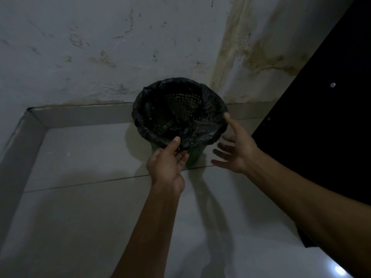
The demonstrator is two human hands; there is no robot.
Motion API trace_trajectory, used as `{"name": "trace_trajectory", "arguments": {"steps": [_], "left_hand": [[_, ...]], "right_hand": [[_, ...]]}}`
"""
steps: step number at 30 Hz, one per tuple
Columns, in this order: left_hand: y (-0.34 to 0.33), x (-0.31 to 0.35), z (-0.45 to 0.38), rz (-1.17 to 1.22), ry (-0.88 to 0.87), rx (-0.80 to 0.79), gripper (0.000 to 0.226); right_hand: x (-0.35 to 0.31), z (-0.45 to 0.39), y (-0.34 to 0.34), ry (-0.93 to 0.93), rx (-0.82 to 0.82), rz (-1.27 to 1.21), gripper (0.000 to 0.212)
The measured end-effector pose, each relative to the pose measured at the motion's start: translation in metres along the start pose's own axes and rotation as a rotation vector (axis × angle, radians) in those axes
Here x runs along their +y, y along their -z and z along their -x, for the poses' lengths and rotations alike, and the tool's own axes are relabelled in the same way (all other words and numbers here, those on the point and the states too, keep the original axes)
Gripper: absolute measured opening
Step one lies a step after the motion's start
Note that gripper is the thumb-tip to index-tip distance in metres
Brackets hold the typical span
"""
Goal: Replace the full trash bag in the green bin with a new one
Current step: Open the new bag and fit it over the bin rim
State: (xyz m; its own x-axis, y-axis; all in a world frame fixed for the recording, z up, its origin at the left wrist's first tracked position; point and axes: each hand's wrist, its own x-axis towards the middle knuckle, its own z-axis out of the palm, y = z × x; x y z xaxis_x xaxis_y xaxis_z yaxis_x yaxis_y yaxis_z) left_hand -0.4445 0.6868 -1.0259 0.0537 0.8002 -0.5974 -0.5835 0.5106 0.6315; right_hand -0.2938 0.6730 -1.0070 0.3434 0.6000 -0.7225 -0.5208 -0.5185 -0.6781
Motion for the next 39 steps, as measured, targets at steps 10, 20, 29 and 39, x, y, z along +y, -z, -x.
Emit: {"name": "trace_trajectory", "arguments": {"steps": [10, 20, 29, 39], "left_hand": [[0.003, -0.002, 0.001, 0.014, -0.016, -0.024, 0.015], [0.003, -0.002, 0.000, 0.015, -0.012, -0.037, 0.008], [0.001, -0.002, 0.003, 0.015, -0.013, -0.011, 0.009], [0.001, -0.004, 0.002, 0.006, -0.016, 0.006, 0.010]], "right_hand": [[-0.034, -0.001, -0.036, 1.251, 0.181, 1.062, 0.017], [-0.054, -0.023, -0.102, 0.326, -0.266, 2.354, 0.043], [-0.052, -0.026, -0.103, 0.411, -0.205, 2.239, 0.023], [-0.028, -0.059, -0.120, 0.243, -0.280, 2.292, 0.054]]}}
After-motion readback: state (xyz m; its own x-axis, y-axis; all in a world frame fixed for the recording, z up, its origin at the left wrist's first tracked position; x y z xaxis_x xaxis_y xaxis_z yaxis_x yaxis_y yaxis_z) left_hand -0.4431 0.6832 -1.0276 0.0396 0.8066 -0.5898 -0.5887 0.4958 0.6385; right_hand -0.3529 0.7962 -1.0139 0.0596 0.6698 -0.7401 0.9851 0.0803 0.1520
